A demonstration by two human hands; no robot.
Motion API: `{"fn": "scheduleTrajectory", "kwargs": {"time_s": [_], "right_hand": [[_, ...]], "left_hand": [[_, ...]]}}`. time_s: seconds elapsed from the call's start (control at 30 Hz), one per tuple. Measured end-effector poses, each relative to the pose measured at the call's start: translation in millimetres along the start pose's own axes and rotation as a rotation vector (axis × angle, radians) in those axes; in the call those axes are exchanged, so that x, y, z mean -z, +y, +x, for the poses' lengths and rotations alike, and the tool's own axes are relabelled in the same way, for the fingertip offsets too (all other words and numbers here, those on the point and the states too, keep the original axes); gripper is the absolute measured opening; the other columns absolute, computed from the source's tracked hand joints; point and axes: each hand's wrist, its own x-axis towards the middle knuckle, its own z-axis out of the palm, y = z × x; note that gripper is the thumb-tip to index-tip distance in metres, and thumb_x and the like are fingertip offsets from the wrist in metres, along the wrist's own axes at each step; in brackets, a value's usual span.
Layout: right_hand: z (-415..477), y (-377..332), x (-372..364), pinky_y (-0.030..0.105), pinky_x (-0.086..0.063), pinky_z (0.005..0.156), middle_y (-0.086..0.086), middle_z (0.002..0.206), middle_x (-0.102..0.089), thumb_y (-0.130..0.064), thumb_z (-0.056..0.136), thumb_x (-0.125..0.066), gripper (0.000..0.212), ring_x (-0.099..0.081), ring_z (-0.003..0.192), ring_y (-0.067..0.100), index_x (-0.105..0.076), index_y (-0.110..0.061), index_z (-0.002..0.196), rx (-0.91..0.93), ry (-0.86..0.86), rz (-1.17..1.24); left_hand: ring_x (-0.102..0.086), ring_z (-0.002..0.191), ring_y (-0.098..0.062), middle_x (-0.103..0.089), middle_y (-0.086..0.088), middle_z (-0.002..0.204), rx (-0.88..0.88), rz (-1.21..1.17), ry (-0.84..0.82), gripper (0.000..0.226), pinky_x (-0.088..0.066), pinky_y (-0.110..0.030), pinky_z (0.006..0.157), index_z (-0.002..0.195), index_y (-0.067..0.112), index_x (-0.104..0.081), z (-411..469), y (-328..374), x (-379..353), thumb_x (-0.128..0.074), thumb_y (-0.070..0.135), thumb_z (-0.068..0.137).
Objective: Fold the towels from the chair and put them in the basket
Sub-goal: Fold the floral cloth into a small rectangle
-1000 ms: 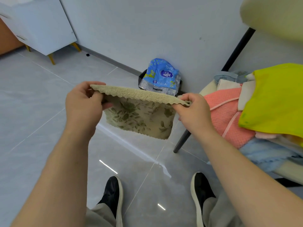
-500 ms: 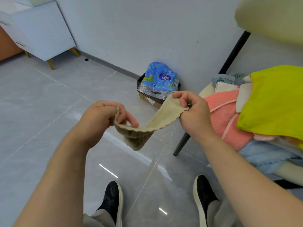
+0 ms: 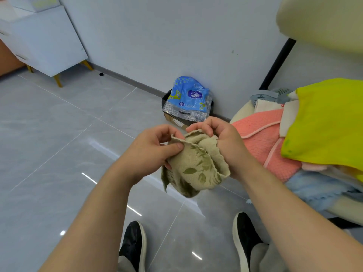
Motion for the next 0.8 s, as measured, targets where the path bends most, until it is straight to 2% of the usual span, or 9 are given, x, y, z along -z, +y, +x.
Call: {"fn": "scheduleTrajectory", "kwargs": {"time_s": [0.1, 0.23, 0.33, 0.43, 0.5, 0.53, 0.63, 0.73, 0.8], "right_hand": [[0.2, -0.3, 0.6, 0.041, -0.055, 0.078, 0.015, 0.110, -0.069, 0.018, 0.074, -0.067, 0.041, -0.066, 0.086, 0.026, -0.046, -0.015, 0.085, -0.075, 0.046, 0.043], [5.2, -5.5, 2.1, 0.033, -0.050, 0.068, 0.008, 0.086, -0.068, -0.013, 0.092, -0.064, 0.015, -0.063, 0.076, 0.022, -0.060, -0.015, 0.106, -0.328, 0.253, 0.199], [6.6, -1.0, 8.3, 0.041, -0.055, 0.083, 0.005, 0.096, -0.073, -0.041, 0.086, -0.073, 0.034, -0.070, 0.090, 0.024, -0.068, -0.017, 0.108, -0.401, 0.188, 0.086], [3.5, 3.1, 7.9, 0.048, -0.058, 0.090, 0.007, 0.098, -0.076, -0.024, 0.084, -0.076, 0.020, -0.074, 0.092, 0.025, -0.071, -0.022, 0.103, -0.348, 0.192, -0.151], [2.7, 3.0, 7.6, 0.041, -0.059, 0.076, 0.008, 0.085, -0.074, -0.008, 0.089, -0.068, 0.016, -0.070, 0.076, 0.023, -0.066, -0.022, 0.097, -0.269, 0.234, -0.211], [2.9, 2.3, 8.1, 0.035, -0.052, 0.064, 0.006, 0.075, -0.070, -0.003, 0.089, -0.064, 0.020, -0.062, 0.065, 0.021, -0.063, -0.023, 0.092, -0.216, 0.248, -0.251], [4.0, 1.8, 8.4, 0.023, -0.035, 0.049, -0.015, 0.064, -0.058, 0.004, 0.089, -0.054, 0.031, -0.042, 0.051, 0.008, -0.060, -0.025, 0.082, -0.066, 0.211, -0.457], [2.8, 0.1, 5.0, 0.013, -0.043, 0.065, -0.024, 0.073, -0.065, 0.004, 0.090, -0.051, 0.039, -0.057, 0.068, -0.003, -0.066, -0.030, 0.077, 0.015, 0.152, -0.611], [1.1, -1.5, 1.4, 0.017, -0.048, 0.083, -0.021, 0.087, -0.071, 0.002, 0.090, -0.051, 0.044, -0.064, 0.088, -0.003, -0.071, -0.036, 0.081, 0.044, 0.102, -0.669]], "left_hand": [[-0.064, 0.066, -0.019, -0.070, -0.014, 0.096, -0.013, 0.066, 0.064, 0.013, -0.056, -0.034, 0.058, 0.089, 0.014, -0.068, 2.8, -2.2, -2.6, -0.066, 0.001, 0.091], [-0.064, 0.064, -0.024, -0.067, -0.009, 0.093, -0.043, 0.095, 0.242, 0.016, -0.052, -0.027, 0.055, 0.085, 0.021, -0.068, 7.8, -4.6, -3.7, -0.067, 0.006, 0.091], [-0.062, 0.059, -0.021, -0.068, -0.008, 0.091, -0.065, 0.119, 0.283, 0.014, -0.050, -0.021, 0.051, 0.087, 0.021, -0.068, 8.7, -2.4, -5.0, -0.066, 0.007, 0.091], [-0.061, 0.057, -0.019, -0.069, -0.010, 0.089, -0.068, 0.133, 0.293, 0.013, -0.049, -0.019, 0.048, 0.089, 0.020, -0.068, 8.3, -0.8, -5.3, -0.066, 0.007, 0.092], [-0.063, 0.056, -0.018, -0.069, -0.008, 0.087, -0.058, 0.162, 0.290, 0.014, -0.051, -0.021, 0.049, 0.088, 0.022, -0.069, 8.3, -1.6, -3.4, -0.067, 0.009, 0.091], [-0.064, 0.055, -0.016, -0.069, -0.006, 0.087, -0.058, 0.184, 0.278, 0.014, -0.052, -0.023, 0.049, 0.088, 0.024, -0.070, 8.3, -2.5, -2.5, -0.068, 0.010, 0.091], [-0.069, 0.058, -0.022, -0.072, 0.001, 0.087, -0.048, 0.239, 0.209, 0.014, -0.060, -0.035, 0.057, 0.085, 0.027, -0.072, 7.0, -4.3, -1.8, -0.071, 0.013, 0.089], [-0.071, 0.070, -0.031, -0.073, 0.013, 0.104, -0.043, 0.225, 0.109, 0.013, -0.059, -0.034, 0.056, 0.085, 0.024, -0.072, 4.8, -3.8, -5.5, -0.071, 0.011, 0.090], [-0.070, 0.072, -0.034, -0.071, 0.015, 0.111, -0.039, 0.222, 0.078, 0.013, -0.057, -0.030, 0.055, 0.084, 0.023, -0.071, 3.4, -3.3, -7.3, -0.071, 0.010, 0.090]]}}
